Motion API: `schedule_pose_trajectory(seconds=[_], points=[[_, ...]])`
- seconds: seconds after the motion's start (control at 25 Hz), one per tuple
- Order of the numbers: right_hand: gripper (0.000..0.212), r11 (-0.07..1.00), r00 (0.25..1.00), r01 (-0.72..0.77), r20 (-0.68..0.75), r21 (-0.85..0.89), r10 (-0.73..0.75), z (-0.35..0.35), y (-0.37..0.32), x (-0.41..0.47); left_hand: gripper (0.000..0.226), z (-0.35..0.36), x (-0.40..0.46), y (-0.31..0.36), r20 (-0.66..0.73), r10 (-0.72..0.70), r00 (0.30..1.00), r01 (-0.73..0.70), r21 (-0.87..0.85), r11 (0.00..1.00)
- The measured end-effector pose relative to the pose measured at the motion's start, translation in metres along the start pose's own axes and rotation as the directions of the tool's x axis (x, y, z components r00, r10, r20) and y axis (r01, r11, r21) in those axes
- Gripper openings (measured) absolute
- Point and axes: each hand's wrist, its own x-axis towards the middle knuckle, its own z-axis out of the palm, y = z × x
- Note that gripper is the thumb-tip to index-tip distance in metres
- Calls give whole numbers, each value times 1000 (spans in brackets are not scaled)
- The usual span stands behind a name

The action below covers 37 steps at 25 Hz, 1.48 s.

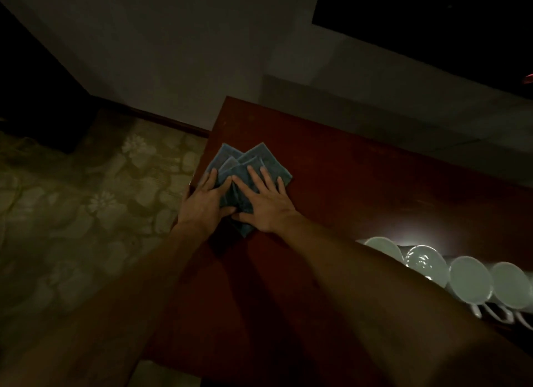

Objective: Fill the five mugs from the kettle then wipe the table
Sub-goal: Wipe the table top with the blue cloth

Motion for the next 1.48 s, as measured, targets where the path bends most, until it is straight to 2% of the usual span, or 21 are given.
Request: schedule_pose_trajectory(seconds=[0.32,0.44,0.6,0.72,1.0,1.24,1.48], points=[[95,998,997,64,-31,-17,-65,-68,21,84,76,-47,98,-15,-60,22,998,-22,13,1000],[94,994,994,97,-40,-40,-99,-78,36,95,76,-49,114,-10,-97,29,995,-28,10,1000],[92,992,992,114,-54,-50,-117,-82,69,87,78,-50,123,22,-75,43,996,-39,48,998],[92,996,993,81,-83,-36,-83,-82,125,60,78,-40,134,77,-82,107,991,-103,51,993],[91,998,992,-56,-112,26,58,-67,261,-31,77,-12,142,238,-1,232,973,-230,134,964],[89,980,974,-182,-118,86,191,-45,356,-114,76,15,133,360,52,381,923,-384,206,900],[88,956,951,-267,-130,119,282,-26,434,-185,78,44,124,466,88,457,885,-462,284,840]])
